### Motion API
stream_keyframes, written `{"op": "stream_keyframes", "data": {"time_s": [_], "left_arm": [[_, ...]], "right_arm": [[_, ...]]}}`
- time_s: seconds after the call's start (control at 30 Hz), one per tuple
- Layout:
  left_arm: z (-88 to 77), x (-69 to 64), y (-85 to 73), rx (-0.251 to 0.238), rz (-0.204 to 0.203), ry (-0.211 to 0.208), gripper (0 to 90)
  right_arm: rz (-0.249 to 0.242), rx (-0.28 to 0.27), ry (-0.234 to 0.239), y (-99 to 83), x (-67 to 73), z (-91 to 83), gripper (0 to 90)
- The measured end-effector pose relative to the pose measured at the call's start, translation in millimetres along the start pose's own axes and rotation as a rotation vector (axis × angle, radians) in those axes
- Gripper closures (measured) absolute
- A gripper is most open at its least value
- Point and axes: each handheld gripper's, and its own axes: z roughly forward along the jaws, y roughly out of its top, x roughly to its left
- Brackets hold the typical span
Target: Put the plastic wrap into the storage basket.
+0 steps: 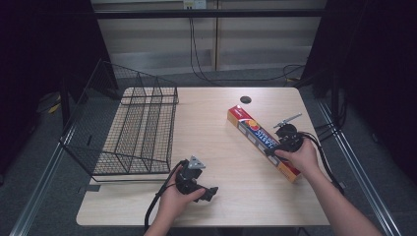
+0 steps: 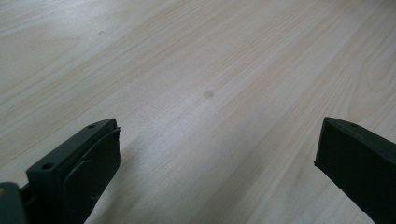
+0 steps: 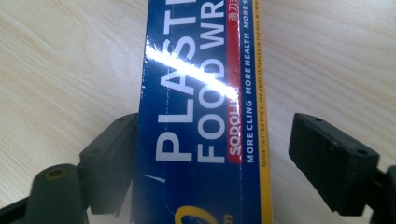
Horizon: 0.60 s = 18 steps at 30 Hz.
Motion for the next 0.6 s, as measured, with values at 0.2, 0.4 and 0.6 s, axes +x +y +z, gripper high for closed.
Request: {"op": "stream_keyframes", "data": {"time_s": [0.2,0.4,0.6], "left_arm": [[1.8,-0.3,0.0,-0.008,0.001,0.000,0.1],[1.9,-0.6,-0.1,-0.007,0.001,0.002,0.1],[1.3,-1.1,0.3,-0.007,0.003,0.002,0.3]], "right_arm": [[0.009,0.011,0.001,3.0,1.6,3.2,21.6],[-0.005,0.016,-0.011,6.1,6.0,7.4,27.5],[0.001,-0.007,-0.021,10.0,10.5,10.6,37.5]]}}
